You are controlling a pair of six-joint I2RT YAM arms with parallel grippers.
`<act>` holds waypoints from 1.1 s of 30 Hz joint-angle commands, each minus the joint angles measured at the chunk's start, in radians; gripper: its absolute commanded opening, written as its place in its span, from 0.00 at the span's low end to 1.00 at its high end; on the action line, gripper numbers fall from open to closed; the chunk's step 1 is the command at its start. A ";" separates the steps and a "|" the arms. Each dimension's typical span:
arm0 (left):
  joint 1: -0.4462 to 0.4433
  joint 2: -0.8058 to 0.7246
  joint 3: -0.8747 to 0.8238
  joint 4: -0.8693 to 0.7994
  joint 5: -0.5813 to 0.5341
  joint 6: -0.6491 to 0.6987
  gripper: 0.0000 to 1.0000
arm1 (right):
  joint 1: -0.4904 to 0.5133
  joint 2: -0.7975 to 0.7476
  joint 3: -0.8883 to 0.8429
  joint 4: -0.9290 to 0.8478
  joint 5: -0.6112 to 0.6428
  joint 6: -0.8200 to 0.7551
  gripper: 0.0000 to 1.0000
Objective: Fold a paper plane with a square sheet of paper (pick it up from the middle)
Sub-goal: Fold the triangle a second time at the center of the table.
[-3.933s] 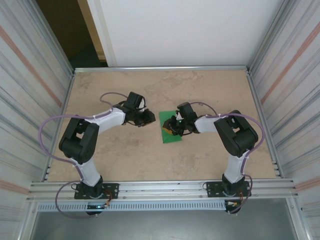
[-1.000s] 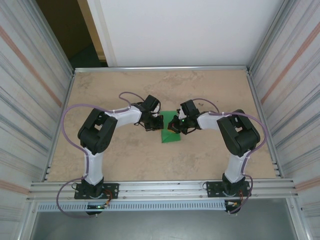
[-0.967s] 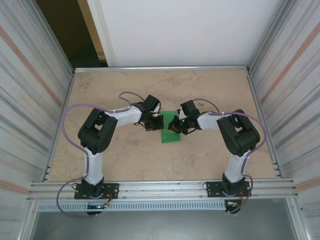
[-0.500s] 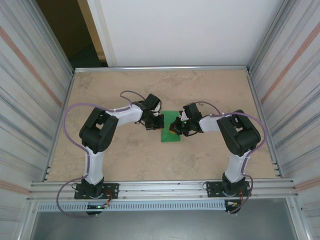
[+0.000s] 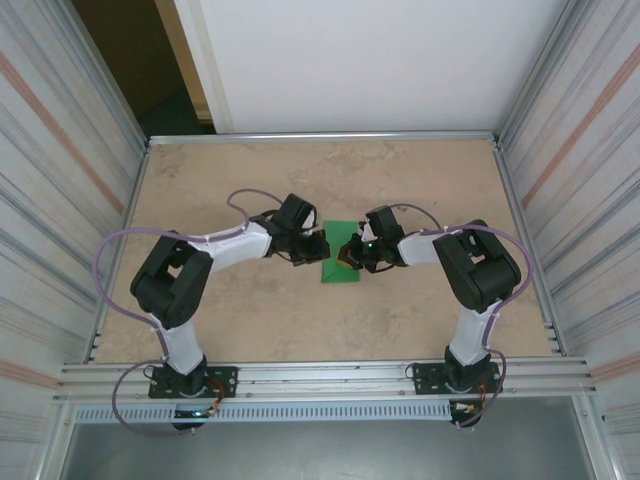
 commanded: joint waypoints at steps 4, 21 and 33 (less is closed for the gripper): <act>-0.042 -0.022 -0.053 0.072 0.038 -0.092 0.07 | -0.005 0.076 -0.038 -0.113 0.102 0.033 0.02; -0.056 0.052 -0.042 0.061 0.017 -0.084 0.07 | -0.006 0.087 -0.036 -0.127 0.105 0.037 0.02; -0.041 0.056 -0.041 0.017 -0.018 -0.049 0.07 | -0.008 0.088 -0.034 -0.130 0.103 0.035 0.02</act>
